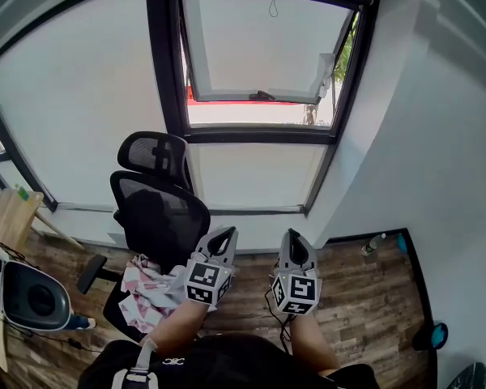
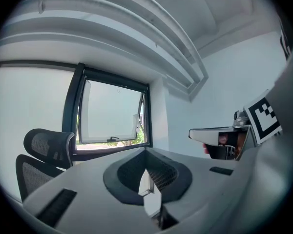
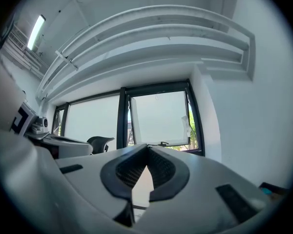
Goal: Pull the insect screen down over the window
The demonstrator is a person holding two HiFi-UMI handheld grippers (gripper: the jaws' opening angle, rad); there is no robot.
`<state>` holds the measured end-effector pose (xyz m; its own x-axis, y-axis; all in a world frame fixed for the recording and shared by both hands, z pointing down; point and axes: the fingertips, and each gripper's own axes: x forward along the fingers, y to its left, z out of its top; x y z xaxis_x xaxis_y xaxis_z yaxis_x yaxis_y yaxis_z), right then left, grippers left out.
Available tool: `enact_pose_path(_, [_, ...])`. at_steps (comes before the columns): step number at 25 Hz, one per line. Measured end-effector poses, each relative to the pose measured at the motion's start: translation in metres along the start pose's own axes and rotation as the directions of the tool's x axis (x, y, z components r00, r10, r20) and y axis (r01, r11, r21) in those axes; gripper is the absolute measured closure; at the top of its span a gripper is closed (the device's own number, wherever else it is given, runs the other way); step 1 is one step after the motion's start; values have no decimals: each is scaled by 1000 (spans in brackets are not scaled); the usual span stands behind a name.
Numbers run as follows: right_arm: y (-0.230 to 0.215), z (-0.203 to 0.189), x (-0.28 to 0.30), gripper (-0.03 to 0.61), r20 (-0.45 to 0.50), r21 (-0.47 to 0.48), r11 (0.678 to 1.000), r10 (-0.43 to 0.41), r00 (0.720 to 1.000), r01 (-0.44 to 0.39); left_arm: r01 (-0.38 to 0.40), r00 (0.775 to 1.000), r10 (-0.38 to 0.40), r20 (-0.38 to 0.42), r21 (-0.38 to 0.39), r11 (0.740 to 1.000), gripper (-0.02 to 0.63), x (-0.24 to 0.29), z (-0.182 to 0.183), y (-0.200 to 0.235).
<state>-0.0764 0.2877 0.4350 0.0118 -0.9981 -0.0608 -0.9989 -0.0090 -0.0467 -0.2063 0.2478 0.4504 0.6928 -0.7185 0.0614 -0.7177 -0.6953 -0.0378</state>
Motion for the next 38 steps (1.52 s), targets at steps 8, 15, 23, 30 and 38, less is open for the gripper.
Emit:
enact_pose_path(8, [-18,-12,-19,572,-19,-5,999,49,999,-49,-12,1000,12,-11,6,1000,607,2,-10,-32])
enact_pose_path(15, [-37,-10,-28,572,-4,-1,999,47,999,-47,-9,1000,9,-12,29,1000,607,6,-11,-53])
enact_pose_path(23, [-55,-6,-13,572,16,-29,998,48,999,-48,-10,1000,9,27,39,999,607,29,-3,-57])
enact_pose_path(30, [-71,-2,17,572,36,-71,997,46,998,-44,-22,998,21,65,26,999,607,64,-1,-42])
enact_pose_path(38, [-86,-10,74,572,35,-69,996,55,998,-52,-32,997,30,72,21,999,607,114,-7,-16])
